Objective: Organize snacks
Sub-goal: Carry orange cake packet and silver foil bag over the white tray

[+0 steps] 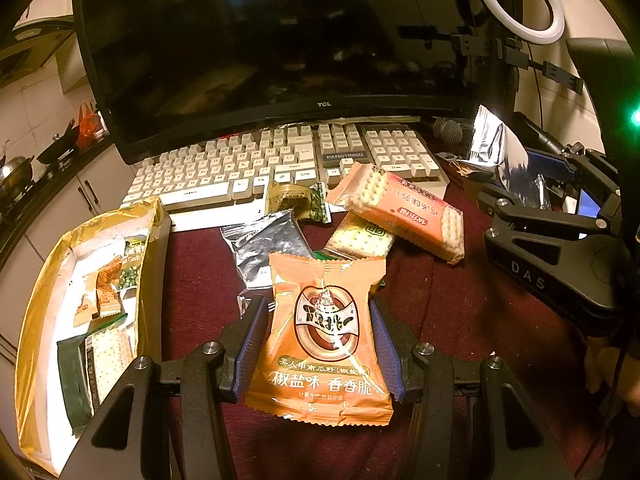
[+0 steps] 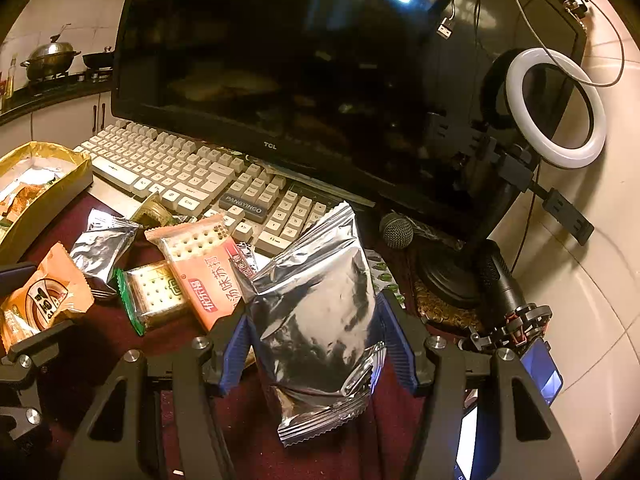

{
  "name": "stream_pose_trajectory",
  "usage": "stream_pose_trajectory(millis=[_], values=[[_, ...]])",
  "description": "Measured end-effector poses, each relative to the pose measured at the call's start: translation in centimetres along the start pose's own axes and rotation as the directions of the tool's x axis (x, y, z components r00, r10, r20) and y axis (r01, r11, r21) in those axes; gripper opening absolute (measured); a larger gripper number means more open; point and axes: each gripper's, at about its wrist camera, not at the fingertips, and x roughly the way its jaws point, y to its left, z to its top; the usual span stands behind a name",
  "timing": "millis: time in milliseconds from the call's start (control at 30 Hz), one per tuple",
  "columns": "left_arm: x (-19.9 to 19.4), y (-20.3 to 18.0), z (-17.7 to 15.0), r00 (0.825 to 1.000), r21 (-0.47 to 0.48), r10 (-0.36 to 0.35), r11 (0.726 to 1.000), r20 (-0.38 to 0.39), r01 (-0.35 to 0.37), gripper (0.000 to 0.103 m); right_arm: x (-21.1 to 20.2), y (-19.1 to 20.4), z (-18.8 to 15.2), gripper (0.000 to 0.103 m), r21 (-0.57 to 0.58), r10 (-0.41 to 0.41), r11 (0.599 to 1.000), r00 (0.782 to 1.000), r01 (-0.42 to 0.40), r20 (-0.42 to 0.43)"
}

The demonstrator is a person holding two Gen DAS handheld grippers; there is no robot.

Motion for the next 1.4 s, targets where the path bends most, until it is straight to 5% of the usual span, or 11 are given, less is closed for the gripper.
stream_pose_trajectory(millis=[300,700,1000,1400], values=[[-2.0,1.5,0.5,0.999,-0.025,0.018,1.000,0.046,-0.017,0.054,-1.7,0.5,0.6,0.059,0.022,0.031,0.999,0.999,-0.031,0.013],[-5.7,8.5,0.0,0.981,-0.144,0.155,0.980,0.114,-0.138,0.054,-4.1,5.7,4.2,0.060,0.009,0.229,0.973,0.973,-0.229,0.028],[-7.0,14.0,-2.3,0.956,-0.225,0.280,0.940,0.083,-0.256,0.054,-4.4,11.8,7.0,0.060,-0.005,0.416,0.909,0.909,-0.416,-0.010],[-5.5,19.4,-5.5,0.934,-0.288,0.357,0.894,-0.007,-0.344,0.054,-4.3,19.7,10.1,0.060,-0.023,0.613,0.786,0.784,-0.618,-0.098]])
